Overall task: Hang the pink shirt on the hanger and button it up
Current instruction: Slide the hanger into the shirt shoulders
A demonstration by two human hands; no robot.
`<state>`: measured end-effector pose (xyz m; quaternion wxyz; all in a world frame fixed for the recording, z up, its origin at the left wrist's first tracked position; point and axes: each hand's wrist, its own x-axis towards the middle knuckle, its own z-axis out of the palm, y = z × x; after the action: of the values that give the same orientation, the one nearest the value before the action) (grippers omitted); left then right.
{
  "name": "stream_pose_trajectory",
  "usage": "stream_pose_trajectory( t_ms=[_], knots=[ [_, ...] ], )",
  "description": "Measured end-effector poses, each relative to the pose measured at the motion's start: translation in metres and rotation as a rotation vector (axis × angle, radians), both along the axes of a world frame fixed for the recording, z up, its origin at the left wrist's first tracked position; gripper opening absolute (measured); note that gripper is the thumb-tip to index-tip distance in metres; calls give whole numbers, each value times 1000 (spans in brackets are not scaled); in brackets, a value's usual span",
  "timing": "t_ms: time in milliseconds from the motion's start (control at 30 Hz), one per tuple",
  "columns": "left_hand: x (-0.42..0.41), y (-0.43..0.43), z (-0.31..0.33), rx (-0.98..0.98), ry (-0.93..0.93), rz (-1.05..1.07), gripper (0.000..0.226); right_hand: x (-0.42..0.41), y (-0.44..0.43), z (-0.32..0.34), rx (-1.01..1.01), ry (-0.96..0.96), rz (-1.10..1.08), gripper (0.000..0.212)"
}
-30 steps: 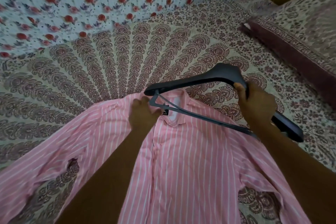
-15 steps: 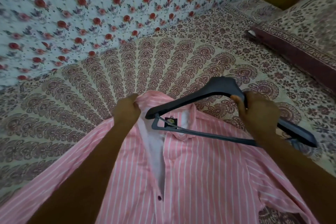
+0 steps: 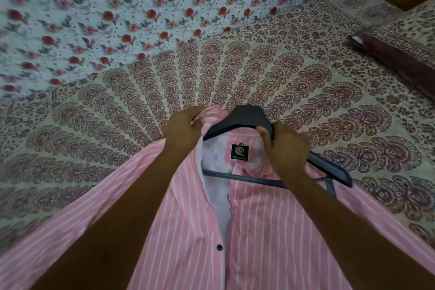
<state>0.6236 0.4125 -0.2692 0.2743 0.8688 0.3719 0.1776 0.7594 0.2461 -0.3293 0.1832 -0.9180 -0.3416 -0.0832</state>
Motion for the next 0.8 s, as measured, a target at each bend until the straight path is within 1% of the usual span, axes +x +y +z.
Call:
stream_pose_trajectory(
  t_ms=[67, 133, 167, 200, 267, 300, 333, 400, 467, 500, 533, 567, 633, 667, 700, 733, 800],
  knots=[
    [-6, -3, -4, 51, 50, -30, 31, -9, 12, -6, -35, 37, 19, 62],
    [-17, -6, -11, 82, 103, -93, 35, -12, 22, -9, -77, 90, 21, 58],
    [-25, -9, -15, 45, 128, -153, 37, -12, 26, -10, -86, 106, 15, 56],
    [-32, -12, -19, -33, 162, -232, 41, -12, 28, -10, -89, 118, 8, 56],
    [-40, -14, -31, -195, 275, -401, 46, -8, 30, -13, -93, 149, 0, 55],
    [-41, -14, -36, -240, 321, -458, 48, -6, 30, -15, -101, 175, 1, 55],
    [-40, -14, -39, -255, 320, -476, 48, -3, 31, -16, -110, 207, 1, 55],
    [-32, -13, -42, -240, 182, -384, 40, 0, 31, -19, -130, 272, 7, 55],
    [-17, -8, -43, -170, 6, -207, 31, 4, 31, -20, -150, 339, 8, 55],
    [-8, -6, -43, -114, -36, -163, 31, 6, 30, -19, -149, 377, 21, 53],
    [1, -3, -42, -44, -23, -178, 34, 7, 31, -18, -135, 421, 49, 50],
    [13, -2, -45, 29, 56, -258, 42, 10, 28, -15, -115, 466, 76, 45],
    [36, -5, -47, 153, 328, -479, 60, 17, 22, -11, -58, 551, 148, 34],
    [48, -8, -49, 207, 446, -541, 66, 20, 17, -8, -29, 596, 182, 30],
    [59, -10, -49, 262, 519, -564, 67, 23, 12, -6, 5, 647, 209, 28],
    [69, -13, -48, 315, 552, -560, 63, 26, 6, -5, 40, 705, 226, 28],
    [84, -16, -47, 369, 557, -551, 52, 31, -11, -3, 116, 757, 214, 28]
  ],
)
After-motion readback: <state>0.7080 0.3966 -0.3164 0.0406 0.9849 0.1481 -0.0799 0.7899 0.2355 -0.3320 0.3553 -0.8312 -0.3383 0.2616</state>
